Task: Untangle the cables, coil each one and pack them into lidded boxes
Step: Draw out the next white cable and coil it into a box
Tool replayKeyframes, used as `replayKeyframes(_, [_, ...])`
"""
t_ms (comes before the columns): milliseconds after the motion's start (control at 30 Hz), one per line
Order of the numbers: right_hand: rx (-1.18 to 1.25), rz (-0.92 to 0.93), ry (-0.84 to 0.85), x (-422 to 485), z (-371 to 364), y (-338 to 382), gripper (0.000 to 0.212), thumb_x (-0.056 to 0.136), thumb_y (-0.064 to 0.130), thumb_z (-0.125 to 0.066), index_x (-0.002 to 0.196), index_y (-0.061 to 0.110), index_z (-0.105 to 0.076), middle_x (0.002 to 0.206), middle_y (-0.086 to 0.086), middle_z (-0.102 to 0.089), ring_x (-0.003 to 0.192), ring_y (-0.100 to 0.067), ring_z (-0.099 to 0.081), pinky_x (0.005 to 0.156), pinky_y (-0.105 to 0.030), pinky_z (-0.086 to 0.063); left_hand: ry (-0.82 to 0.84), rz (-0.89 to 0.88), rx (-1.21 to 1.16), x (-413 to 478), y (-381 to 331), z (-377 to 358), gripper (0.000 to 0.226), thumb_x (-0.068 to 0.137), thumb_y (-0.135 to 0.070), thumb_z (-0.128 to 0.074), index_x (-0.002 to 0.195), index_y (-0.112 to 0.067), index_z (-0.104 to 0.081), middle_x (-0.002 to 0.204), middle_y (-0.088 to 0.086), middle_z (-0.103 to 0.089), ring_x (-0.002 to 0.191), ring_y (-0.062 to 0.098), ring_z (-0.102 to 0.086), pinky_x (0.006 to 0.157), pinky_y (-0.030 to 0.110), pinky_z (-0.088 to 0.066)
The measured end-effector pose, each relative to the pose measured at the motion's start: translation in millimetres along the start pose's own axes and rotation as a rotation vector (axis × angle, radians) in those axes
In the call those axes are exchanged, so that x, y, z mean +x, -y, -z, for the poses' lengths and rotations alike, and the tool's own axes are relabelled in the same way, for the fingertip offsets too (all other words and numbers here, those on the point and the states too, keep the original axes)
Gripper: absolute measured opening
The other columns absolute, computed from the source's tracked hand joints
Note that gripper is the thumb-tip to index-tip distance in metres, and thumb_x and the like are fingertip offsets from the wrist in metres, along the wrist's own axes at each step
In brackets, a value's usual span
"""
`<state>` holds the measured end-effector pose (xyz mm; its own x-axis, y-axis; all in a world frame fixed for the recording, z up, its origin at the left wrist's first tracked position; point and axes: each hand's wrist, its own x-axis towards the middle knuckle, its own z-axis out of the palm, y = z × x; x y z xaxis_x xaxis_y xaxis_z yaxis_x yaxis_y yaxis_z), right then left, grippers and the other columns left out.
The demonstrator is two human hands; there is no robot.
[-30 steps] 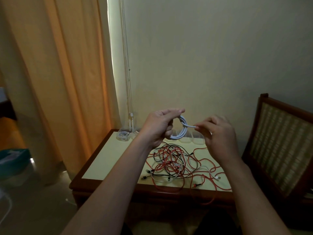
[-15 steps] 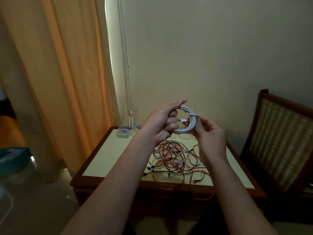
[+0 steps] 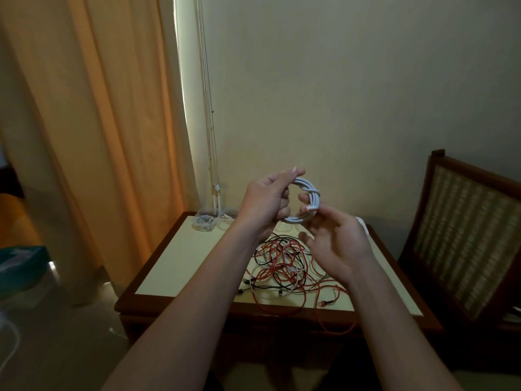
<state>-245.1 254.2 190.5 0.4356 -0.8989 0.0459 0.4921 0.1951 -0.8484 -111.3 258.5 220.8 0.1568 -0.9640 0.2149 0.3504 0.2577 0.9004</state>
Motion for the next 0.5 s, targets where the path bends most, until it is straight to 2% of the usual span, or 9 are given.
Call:
replayKeyframes(67, [-0.023, 0.011, -0.019, 0.9, -3.8, -2.0, 0.038, 0.103, 0.034, -0.042, 0.108, 0.013, -0.073, 0.072, 0.003, -0.057, 0.074, -0.009, -0.048, 0.071, -0.036, -0.026, -0.031, -0.042, 0.05, 0.0, 4.3, -1.2, 0.022, 0.099, -0.023, -0.06, 0.11, -0.008, -0.072, 0.055, -0.008, -0.023, 0.041, 0.004, -0.017, 0.037, 0.017, -0.018])
replayKeyframes(133, [-0.244, 0.088, -0.07, 0.7, -6.7, -2.1, 0.031, 0.102, 0.036, -0.051, 0.107, 0.014, -0.073, 0.073, 0.004, -0.059, 0.077, -0.01, -0.05, 0.074, -0.036, -0.027, -0.052, -0.059, 0.058, 0.0, 8.3, -1.9, 0.022, 0.099, -0.024, -0.06, 0.109, -0.008, -0.072, 0.055, -0.007, -0.022, 0.041, 0.005, -0.017, 0.037, 0.017, -0.018])
replayKeyframes(233, [-0.519, 0.198, -0.136, 1.5, -7.3, -1.9, 0.022, 0.099, 0.028, -0.062, 0.106, 0.009, -0.072, 0.083, -0.006, -0.068, 0.086, -0.022, -0.062, 0.083, -0.044, -0.042, -0.066, -0.053, 0.058, 1.8, 11.5, -1.0, 0.022, 0.097, -0.022, -0.063, 0.109, -0.006, -0.073, 0.052, -0.006, -0.024, 0.04, 0.006, -0.017, 0.038, 0.019, -0.019])
replayKeyframes(300, [-0.696, 0.271, -0.182, 3.7, -6.3, -0.9, 0.016, 0.098, 0.028, -0.064, 0.1, 0.014, -0.073, 0.086, -0.009, -0.073, 0.092, -0.033, -0.068, 0.089, -0.052, -0.052, -0.072, -0.069, 0.098, 2.3, 10.5, -1.4, 0.023, 0.092, -0.024, -0.071, 0.107, -0.007, -0.073, 0.051, -0.004, -0.037, 0.04, 0.009, -0.021, 0.039, 0.021, -0.021])
replayKeyframes(367, [-0.849, 0.332, -0.226, 5.5, -7.3, 0.9, 0.011, 0.097, 0.024, -0.063, 0.092, 0.018, -0.071, 0.087, -0.011, -0.074, 0.091, -0.035, -0.069, 0.085, -0.055, -0.055, -0.066, -0.089, 0.127, 0.3, 8.0, -2.4, 0.021, 0.088, -0.024, -0.076, 0.103, -0.01, -0.075, 0.062, -0.003, -0.058, 0.04, 0.01, -0.026, 0.039, 0.02, -0.025])
replayKeyframes(400, [-0.912, 0.348, -0.25, 6.1, -7.6, 2.2, 0.01, 0.096, 0.024, -0.063, 0.089, 0.02, -0.069, 0.085, -0.012, -0.074, 0.087, -0.034, -0.07, 0.08, -0.052, -0.056, -0.061, -0.096, 0.128, -0.5, 6.6, -2.7, 0.019, 0.087, -0.024, -0.077, 0.101, -0.012, -0.075, 0.069, -0.002, -0.063, 0.041, 0.011, -0.027, 0.04, 0.02, -0.025])
replayKeyframes(500, [-1.157, 0.364, -0.334, 4.9, -10.1, 6.3, 0.03, 0.094, 0.038, -0.064, 0.076, 0.015, -0.071, 0.068, -0.007, -0.072, 0.067, -0.027, -0.071, 0.066, -0.04, -0.057, -0.082, -0.119, 0.125, -0.2, 1.9, -2.5, 0.019, 0.088, -0.022, -0.076, 0.103, -0.011, -0.075, 0.075, -0.001, -0.066, 0.042, 0.013, -0.027, 0.039, 0.02, -0.023])
